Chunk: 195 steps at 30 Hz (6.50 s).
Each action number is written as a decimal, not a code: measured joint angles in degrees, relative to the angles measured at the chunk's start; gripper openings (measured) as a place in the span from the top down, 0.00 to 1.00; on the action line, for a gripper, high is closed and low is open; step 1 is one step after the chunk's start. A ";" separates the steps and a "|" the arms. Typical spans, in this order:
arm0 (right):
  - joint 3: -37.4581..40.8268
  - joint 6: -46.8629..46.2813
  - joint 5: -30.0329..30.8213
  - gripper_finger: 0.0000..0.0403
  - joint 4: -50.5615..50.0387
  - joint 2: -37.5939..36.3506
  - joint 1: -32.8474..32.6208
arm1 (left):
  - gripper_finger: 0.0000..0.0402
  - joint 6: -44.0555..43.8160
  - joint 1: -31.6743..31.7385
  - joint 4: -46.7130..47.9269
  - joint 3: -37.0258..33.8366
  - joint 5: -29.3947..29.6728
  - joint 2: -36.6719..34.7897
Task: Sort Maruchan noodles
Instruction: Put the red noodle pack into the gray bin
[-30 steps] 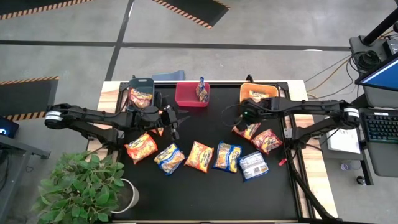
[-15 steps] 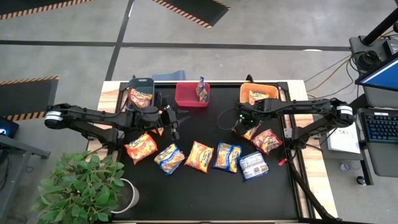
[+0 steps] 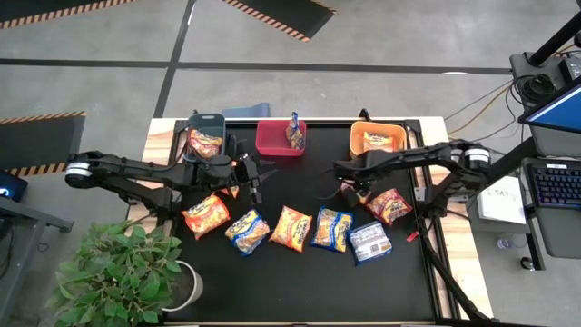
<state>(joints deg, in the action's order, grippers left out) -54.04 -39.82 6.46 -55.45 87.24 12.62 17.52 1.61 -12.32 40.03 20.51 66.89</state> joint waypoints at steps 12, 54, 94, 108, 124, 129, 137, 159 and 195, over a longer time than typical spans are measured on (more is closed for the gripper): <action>0.00 12.36 -0.47 0.96 21.60 -4.01 -0.74 | 0.80 -3.32 0.00 -0.02 0.00 -0.02 0.00; 15.96 14.30 -0.41 0.98 55.97 -3.97 -0.48 | 0.80 -43.42 0.00 -3.39 0.33 -0.34 17.28; 16.17 17.54 2.75 0.98 60.99 4.63 -0.96 | 0.31 -62.76 6.29 -32.65 0.66 -2.31 42.98; 16.24 17.35 2.68 0.98 61.35 4.63 -0.98 | 0.38 -60.98 6.36 -38.45 7.30 -6.80 51.36; 16.46 17.42 2.16 0.98 59.58 -4.22 -1.48 | 0.96 -56.13 5.81 -37.68 7.17 -8.22 50.09; 16.44 18.90 2.45 0.98 57.77 -11.45 -1.64 | 0.98 -55.01 5.78 -36.06 7.08 -12.47 48.24; 16.41 27.98 6.24 0.98 59.78 -24.56 -1.62 | 0.99 -43.33 4.05 -29.98 7.06 -14.13 38.96; 16.28 42.06 8.49 0.98 65.52 -38.18 0.07 | 1.00 -26.66 5.27 0.78 7.08 20.34 12.93; 16.16 40.28 8.66 0.98 65.13 -29.47 7.56 | 1.00 -29.53 21.96 48.52 7.19 44.81 4.96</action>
<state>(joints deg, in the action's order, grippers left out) -37.88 0.47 15.12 9.68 57.77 20.18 -12.01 23.56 36.20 47.22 65.33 71.85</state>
